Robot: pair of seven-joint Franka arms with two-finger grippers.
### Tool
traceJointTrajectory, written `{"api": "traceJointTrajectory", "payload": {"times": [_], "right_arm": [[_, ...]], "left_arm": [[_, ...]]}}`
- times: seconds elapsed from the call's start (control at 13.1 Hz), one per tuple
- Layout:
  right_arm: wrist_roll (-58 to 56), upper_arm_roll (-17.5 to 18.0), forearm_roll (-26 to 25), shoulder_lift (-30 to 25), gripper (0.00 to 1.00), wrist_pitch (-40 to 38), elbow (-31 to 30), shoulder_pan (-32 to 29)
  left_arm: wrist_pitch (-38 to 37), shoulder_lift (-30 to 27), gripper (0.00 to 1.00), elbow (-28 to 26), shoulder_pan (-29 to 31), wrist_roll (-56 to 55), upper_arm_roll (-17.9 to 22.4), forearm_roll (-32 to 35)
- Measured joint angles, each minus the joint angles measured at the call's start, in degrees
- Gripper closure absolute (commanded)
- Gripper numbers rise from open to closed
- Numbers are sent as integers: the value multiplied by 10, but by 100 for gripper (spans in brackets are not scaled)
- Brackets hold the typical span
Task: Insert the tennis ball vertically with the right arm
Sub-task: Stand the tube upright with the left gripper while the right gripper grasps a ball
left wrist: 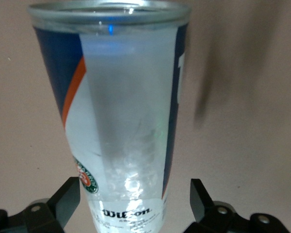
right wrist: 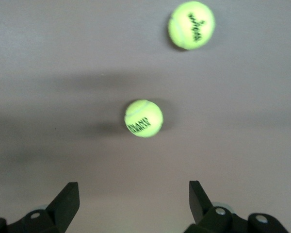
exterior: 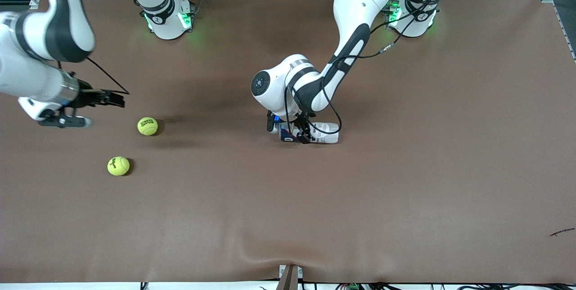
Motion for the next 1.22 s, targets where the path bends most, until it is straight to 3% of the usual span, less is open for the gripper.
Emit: {"api": "traceJointTrajectory", "payload": {"times": [0.3,0.46,0.68,0.91,1.22], "right_arm": [[-86,-3,0,45,0,132,-75,7],[-131,-6,0,66,0,160,-90,5],[-139,-6,0,104,0,219,-93,5],[-139,-5,0,158,0,284,-100,6],[-139,-6,0,185,0,288,-104,5]], "left_arm": [[0,9,0,-1,0,-1,1,6],[0,16,0,-1,0,-3,1,10],[5,22,29,-1,0,-3,3,11],[6,22,28,4,-1,-3,3,11],[7,10,29,16,1,-3,4,10]]}}
